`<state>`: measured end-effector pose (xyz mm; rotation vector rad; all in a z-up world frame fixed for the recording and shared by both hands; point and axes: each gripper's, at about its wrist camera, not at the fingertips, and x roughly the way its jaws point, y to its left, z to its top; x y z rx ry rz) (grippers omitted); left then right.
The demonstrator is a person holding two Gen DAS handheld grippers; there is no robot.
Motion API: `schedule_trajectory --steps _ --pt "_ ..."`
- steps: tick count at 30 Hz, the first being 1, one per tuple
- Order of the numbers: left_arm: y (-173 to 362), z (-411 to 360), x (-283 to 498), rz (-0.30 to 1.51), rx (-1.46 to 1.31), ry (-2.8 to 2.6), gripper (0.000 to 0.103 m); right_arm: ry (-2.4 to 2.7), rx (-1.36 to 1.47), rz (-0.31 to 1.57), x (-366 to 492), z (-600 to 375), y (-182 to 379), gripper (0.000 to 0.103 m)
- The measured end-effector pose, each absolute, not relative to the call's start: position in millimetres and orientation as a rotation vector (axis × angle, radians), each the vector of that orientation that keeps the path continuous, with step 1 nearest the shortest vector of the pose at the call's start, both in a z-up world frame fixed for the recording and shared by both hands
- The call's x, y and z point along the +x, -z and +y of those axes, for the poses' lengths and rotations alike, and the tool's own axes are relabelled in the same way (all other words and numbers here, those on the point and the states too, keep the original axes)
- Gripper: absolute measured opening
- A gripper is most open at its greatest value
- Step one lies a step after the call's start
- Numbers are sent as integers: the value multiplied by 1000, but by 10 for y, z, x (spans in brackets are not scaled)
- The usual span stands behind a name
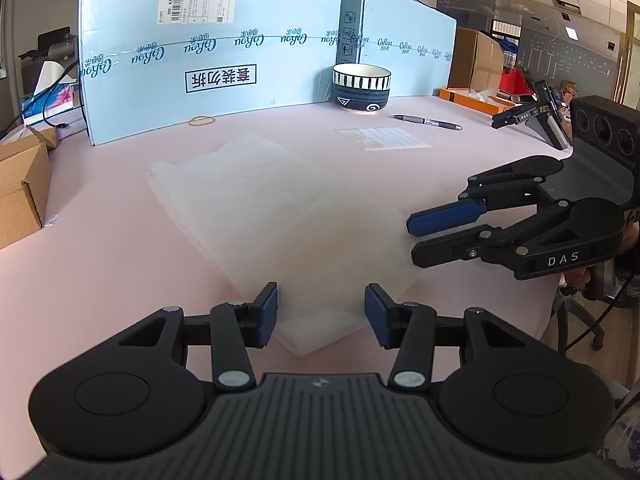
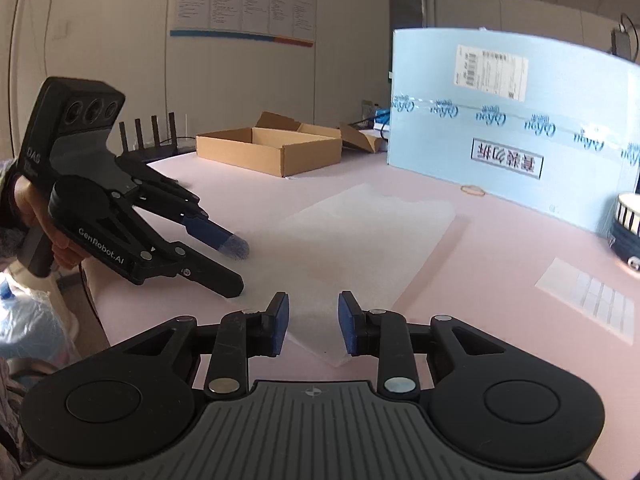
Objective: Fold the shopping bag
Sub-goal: 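Pinch the bag edge with the right tool and lift it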
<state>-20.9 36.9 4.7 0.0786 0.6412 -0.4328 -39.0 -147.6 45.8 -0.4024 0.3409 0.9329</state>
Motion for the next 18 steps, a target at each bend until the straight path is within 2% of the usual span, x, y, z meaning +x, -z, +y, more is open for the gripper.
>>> schedule_trajectory --steps 5,9,18 --pt "-102 410 -105 698 91 489 44 -890 -830 129 -737 -1442 -507 25" --pt "-144 407 -16 748 115 524 44 -893 -1114 98 -778 -1489 -330 20" --pt "-166 416 66 797 121 562 46 -971 -1239 78 -771 -1440 -169 20"
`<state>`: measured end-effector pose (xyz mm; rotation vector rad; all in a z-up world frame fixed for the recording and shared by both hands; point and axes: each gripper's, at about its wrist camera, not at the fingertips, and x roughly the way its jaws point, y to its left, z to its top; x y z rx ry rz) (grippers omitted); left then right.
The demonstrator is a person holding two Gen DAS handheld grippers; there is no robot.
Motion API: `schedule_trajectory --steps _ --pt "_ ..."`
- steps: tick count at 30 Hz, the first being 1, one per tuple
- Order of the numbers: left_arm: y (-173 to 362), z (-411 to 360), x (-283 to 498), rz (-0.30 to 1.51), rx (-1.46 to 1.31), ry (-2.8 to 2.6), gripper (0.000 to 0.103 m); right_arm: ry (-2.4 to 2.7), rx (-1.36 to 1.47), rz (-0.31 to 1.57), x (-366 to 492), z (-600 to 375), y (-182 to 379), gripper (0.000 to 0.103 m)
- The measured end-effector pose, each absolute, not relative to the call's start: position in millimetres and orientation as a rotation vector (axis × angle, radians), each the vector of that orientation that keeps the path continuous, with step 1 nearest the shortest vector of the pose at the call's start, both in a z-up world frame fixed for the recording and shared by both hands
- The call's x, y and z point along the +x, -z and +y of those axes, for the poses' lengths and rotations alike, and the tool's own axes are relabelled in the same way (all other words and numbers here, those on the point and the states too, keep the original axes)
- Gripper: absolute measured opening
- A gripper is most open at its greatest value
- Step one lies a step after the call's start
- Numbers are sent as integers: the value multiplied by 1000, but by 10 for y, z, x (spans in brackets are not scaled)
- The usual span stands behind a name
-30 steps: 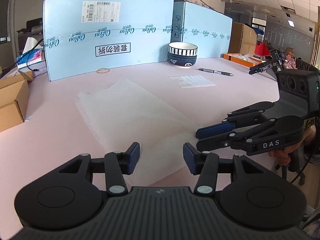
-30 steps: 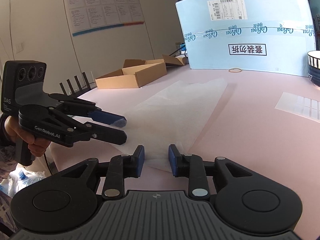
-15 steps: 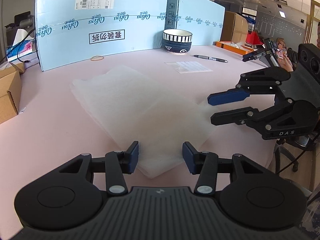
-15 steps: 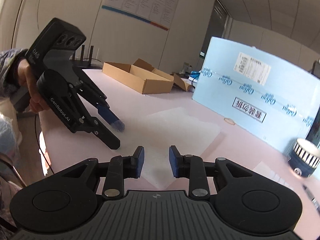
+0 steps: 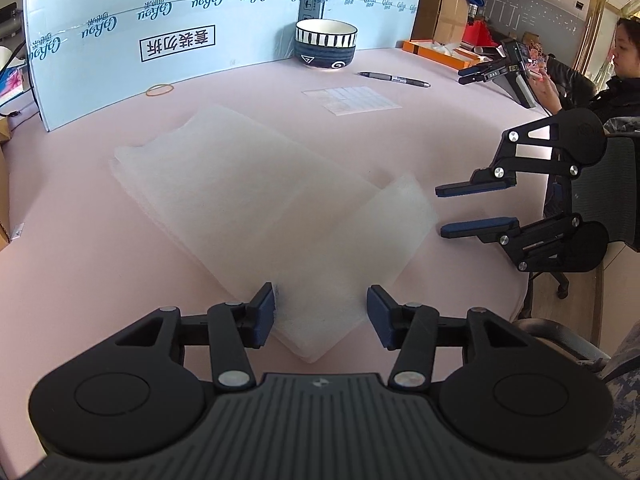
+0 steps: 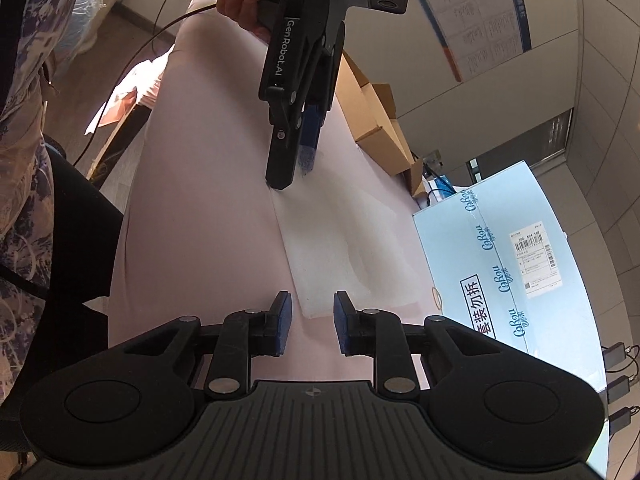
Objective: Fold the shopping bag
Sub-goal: 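Pinch the bag edge with the right tool and lift it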
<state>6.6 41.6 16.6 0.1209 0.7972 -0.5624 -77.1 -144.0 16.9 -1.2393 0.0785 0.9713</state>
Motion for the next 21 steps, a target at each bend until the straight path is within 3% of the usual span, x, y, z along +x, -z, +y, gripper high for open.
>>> schedule_trajectory --steps 11,16,21 --pt "-178 456 124 823 111 607 50 -1003 -1453 -6 -743 -1294 -76 20" --pt "-186 467 92 814 115 597 50 -1042 -1533 -43 -743 -1280 54 3" --pt "-293 409 -140 699 272 473 50 -1068 -1476 20 -685 -1262 -11 3"
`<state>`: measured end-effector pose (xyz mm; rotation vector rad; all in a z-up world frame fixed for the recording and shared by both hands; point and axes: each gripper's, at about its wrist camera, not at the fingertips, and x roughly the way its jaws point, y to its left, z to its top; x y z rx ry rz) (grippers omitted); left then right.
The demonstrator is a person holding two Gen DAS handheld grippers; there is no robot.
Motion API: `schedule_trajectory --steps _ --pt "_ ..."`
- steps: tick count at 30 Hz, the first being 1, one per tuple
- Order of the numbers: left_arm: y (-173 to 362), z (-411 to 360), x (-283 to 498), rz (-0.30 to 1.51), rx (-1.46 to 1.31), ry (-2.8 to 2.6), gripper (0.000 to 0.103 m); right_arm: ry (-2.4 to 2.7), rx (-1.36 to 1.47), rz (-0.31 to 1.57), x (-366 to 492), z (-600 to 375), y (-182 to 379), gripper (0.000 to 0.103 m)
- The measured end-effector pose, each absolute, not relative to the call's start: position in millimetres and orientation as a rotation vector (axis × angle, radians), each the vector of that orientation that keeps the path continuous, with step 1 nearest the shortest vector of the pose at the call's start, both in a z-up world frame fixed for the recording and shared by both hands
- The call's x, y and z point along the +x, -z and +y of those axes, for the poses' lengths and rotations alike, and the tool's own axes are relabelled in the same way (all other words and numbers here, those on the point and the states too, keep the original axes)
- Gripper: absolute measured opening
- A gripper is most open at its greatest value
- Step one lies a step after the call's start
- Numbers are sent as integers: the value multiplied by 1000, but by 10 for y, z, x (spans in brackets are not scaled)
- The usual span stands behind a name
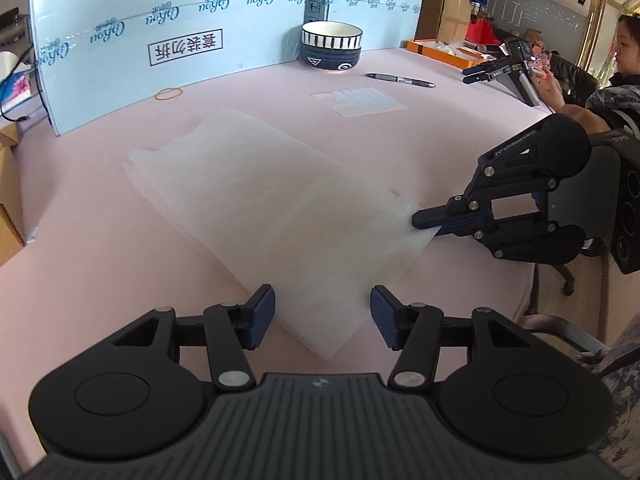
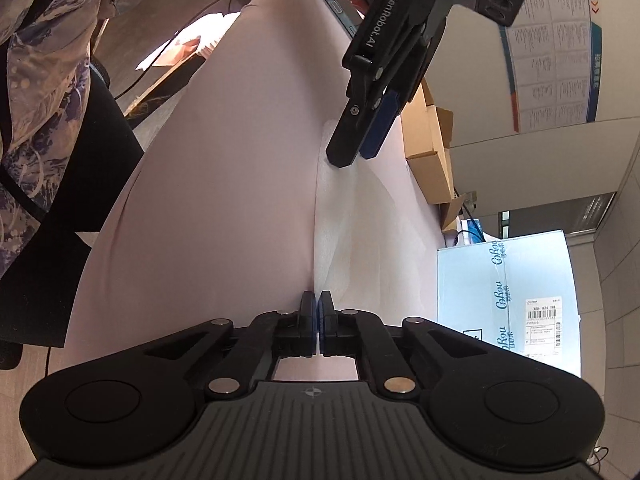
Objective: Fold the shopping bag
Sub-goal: 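Pinch the bag edge with the right tool and lift it, then pinch the lifted bag strip with the left tool while the right tool holds its end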
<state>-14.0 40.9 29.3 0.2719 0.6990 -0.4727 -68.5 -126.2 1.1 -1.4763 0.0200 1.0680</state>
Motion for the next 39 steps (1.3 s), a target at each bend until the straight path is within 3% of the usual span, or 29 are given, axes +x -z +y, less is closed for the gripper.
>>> schedule_trajectory --steps 2,6,9,11,13,14,21,23,25,26,39 --pt "-382 324 -333 601 407 495 51 -1097 -1441 66 -629 -1241 -71 3" --pt "-399 115 -557 512 638 559 66 -1166 -1304 234 -417 -1187 -262 3" --pt "-284 -53 -565 500 792 563 65 -1202 -1102 427 -179 -1113 -470 3" --pt "-251 -91 -521 492 839 577 59 -1217 -1042 477 -126 -1105 -510 3" --pt "-217 -128 -474 487 888 589 36 -1223 -1012 507 -103 -1102 -526 3" --pt "-192 -140 -434 500 924 580 33 -1227 -989 520 -90 -1113 -541 3" --pt "-86 -130 -365 553 1075 639 33 -1261 -823 573 44 -1209 -712 3" --pt "-93 -133 -330 580 1071 638 30 -1268 -806 583 64 -1218 -727 3" --pt "-115 -118 -286 640 1044 652 6 -1286 -779 609 88 -1239 -731 3" --pt "-126 -104 -263 686 1018 664 2 -1301 -762 627 96 -1256 -729 3" --pt "-350 401 130 1191 441 755 3 -1453 -190 956 475 -1436 -661 4"
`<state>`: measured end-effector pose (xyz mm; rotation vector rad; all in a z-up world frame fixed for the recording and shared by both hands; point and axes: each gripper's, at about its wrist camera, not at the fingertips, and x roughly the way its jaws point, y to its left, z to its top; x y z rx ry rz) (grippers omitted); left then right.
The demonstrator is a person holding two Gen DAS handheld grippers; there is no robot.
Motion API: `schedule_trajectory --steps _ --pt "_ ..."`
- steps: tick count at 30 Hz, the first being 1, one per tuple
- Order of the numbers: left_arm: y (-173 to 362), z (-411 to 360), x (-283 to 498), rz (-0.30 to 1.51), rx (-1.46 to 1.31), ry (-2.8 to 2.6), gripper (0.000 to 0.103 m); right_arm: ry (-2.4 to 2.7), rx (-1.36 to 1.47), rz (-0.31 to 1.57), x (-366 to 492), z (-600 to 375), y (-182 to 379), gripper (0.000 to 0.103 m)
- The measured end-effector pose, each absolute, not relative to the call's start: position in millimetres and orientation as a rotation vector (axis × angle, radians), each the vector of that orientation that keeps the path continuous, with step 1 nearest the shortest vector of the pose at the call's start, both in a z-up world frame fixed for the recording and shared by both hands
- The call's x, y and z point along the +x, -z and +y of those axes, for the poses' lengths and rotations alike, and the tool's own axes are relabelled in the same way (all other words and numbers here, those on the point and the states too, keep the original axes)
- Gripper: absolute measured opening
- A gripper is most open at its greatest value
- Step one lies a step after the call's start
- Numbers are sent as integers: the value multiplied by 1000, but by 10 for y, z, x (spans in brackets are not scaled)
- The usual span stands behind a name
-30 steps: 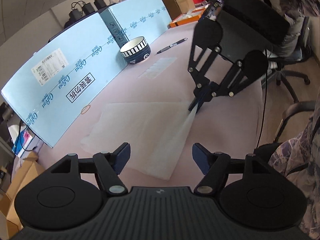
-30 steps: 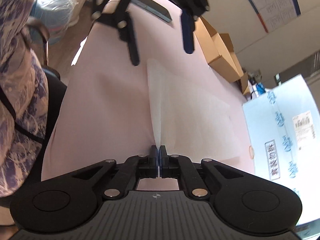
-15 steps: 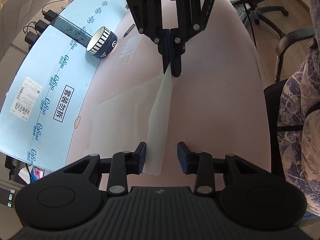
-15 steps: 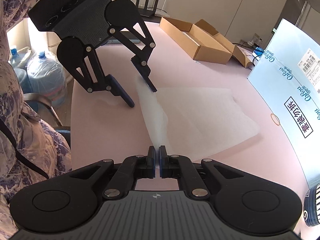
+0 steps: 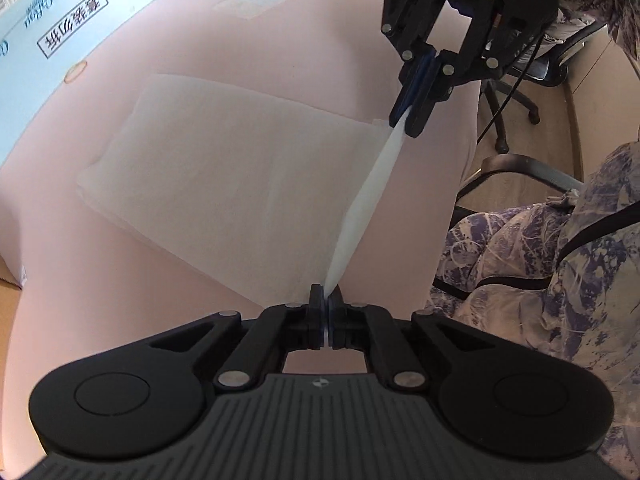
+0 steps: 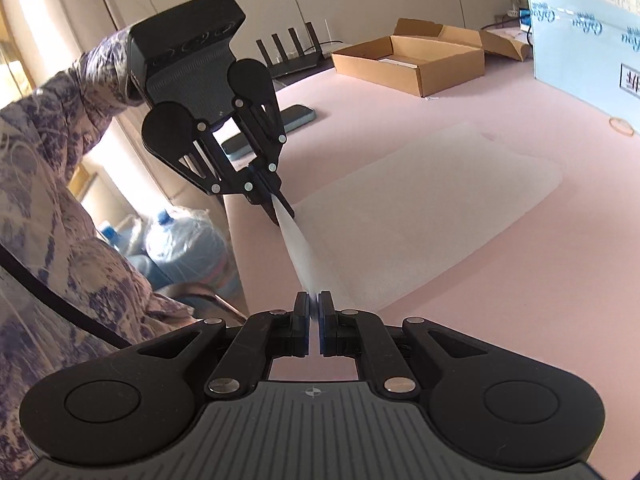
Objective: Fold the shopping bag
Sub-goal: 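Pinch the lifted bag strip with the left tool while the right tool holds its end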
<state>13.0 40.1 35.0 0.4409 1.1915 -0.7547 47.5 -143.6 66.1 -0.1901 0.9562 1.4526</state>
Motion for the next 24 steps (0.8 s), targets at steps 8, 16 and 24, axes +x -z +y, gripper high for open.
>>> schedule_trajectory --steps 8,16,24 --pt "-262 720 420 1330 186 865 26 -1406 -53 1062 646 -1478 -362 6" --pt "-256 981 582 1376 -37 974 53 -1325 43 1105 684 -1534 -308 1" --pt "-582 1049 336 1137 69 757 59 -1280 27 1059 577 -1609 -315 1"
